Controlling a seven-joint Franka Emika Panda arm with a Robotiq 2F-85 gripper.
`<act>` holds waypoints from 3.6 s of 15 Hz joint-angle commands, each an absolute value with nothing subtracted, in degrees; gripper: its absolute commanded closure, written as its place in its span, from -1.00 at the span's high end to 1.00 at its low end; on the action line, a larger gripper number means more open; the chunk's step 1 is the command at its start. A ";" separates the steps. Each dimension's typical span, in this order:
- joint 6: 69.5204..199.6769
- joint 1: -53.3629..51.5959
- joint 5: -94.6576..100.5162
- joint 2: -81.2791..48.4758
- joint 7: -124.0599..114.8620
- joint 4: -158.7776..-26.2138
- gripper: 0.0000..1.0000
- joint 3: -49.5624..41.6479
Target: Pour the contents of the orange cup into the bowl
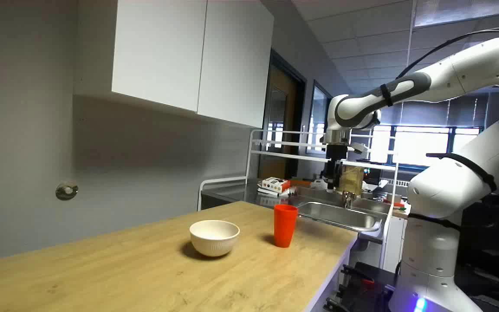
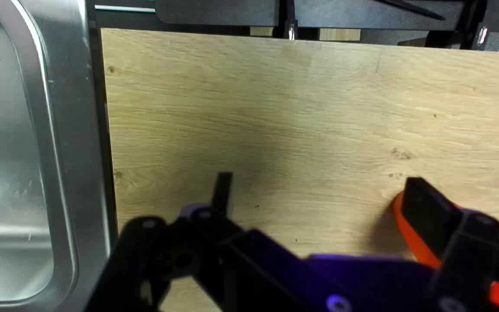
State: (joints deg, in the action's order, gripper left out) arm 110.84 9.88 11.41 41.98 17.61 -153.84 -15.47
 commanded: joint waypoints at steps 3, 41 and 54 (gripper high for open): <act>110.75 10.04 11.27 41.96 17.70 -153.76 1.00 -15.28; 122.91 1.47 -7.72 29.23 -2.05 -152.67 1.00 -2.91; 125.83 4.07 -8.03 14.63 -1.49 -146.65 1.00 -5.71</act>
